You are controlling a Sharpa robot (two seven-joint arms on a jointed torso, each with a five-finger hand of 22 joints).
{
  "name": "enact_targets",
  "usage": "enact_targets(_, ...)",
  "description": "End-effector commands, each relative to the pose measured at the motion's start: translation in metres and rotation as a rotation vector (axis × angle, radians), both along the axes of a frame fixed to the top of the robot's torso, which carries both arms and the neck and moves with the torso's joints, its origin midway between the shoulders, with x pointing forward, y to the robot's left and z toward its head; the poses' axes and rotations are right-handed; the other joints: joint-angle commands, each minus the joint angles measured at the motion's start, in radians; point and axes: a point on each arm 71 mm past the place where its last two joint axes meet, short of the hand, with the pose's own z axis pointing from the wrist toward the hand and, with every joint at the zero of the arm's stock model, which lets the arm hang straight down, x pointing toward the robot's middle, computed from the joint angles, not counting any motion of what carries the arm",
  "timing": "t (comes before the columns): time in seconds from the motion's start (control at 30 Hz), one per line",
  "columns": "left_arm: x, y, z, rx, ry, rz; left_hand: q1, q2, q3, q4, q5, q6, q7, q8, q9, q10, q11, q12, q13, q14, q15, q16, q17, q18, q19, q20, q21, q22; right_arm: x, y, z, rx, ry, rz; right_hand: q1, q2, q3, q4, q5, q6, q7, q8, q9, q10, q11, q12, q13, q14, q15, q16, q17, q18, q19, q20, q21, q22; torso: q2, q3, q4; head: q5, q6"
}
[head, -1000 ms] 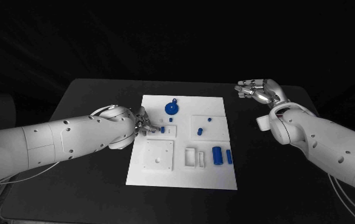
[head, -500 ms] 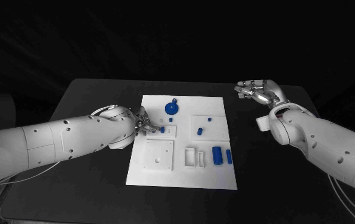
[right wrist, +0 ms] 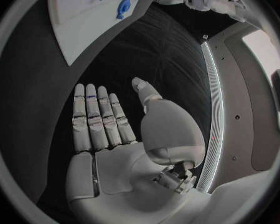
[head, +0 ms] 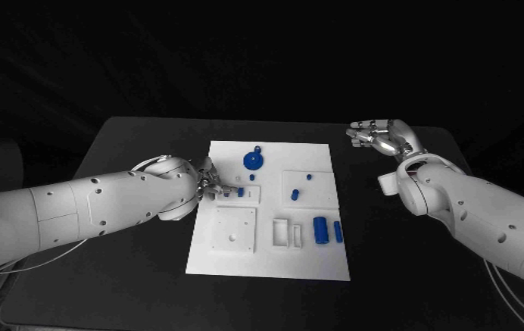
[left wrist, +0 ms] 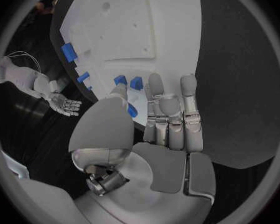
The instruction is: Assemble the parts on the task board
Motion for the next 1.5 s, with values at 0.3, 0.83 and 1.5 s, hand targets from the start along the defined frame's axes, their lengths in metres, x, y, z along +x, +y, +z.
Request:
enact_targets(0.3, -0.004, -0.003, 0.002, -0.065, 0.019, 0.006, -0.015, -0.002, -0.004, 0.003, -0.001, -0.008, 0.015, -0.014, -0.066, -0.02, 0.01, 0.01, -0.001, -0.006, 0.008, -0.007, -0.005, 0.004, -0.002, 0.009, -0.012, 0.017, -0.001, 0.002, -0.001, -0.003, -0.005, 0.016, -0.002, 0.006, 0.0, 0.005, 0.006, -0.006, 0.0, -0.005, -0.001, -0.007, 0.003, -0.003, -0.001, -0.009, 0.0, -0.006, -0.001, 0.019, -0.007, -0.003, -0.001, -0.001, 0.0, -0.0004, 0.0001, -0.001, 0.0)
enact_targets(0.83, 0.002, 0.002, 0.018, -0.131, -0.001, 0.042, 0.029, 0.082, -0.006, -0.021, 0.125, -0.009, 0.021, -0.019, -0.156, -0.021, 0.012, 0.01, -0.006, -0.006, 0.01, -0.008, -0.007, 0.006, -0.001, 0.011, -0.016, 0.016, -0.001, 0.001, -0.002, -0.003, -0.001, 0.017, -0.001, 0.006, 0.001, 0.006, 0.008, -0.006, 0.001, -0.005, -0.001, -0.007, 0.003, -0.003, -0.001, -0.01, 0.0, -0.006, -0.001, 0.019, -0.007, -0.003, -0.001, -0.001, 0.0, -0.0009, 0.0003, -0.002, 0.0)
enact_targets(1.5, -0.002, 0.003, 0.018, -0.115, 0.064, 0.013, 0.041, 0.117, -0.029, -0.085, 0.135, -0.017, 0.025, -0.018, -0.204, -0.028, 0.014, 0.014, -0.005, -0.012, 0.012, -0.009, -0.006, 0.005, -0.008, 0.013, -0.017, 0.017, -0.001, 0.001, -0.004, -0.003, 0.004, 0.017, -0.001, 0.006, 0.001, 0.006, 0.008, -0.006, 0.001, -0.005, -0.001, -0.007, 0.003, -0.003, -0.001, -0.01, 0.0, -0.006, -0.001, 0.019, -0.007, -0.003, -0.001, -0.001, 0.0, -0.0006, 0.0004, 0.002, 0.0)
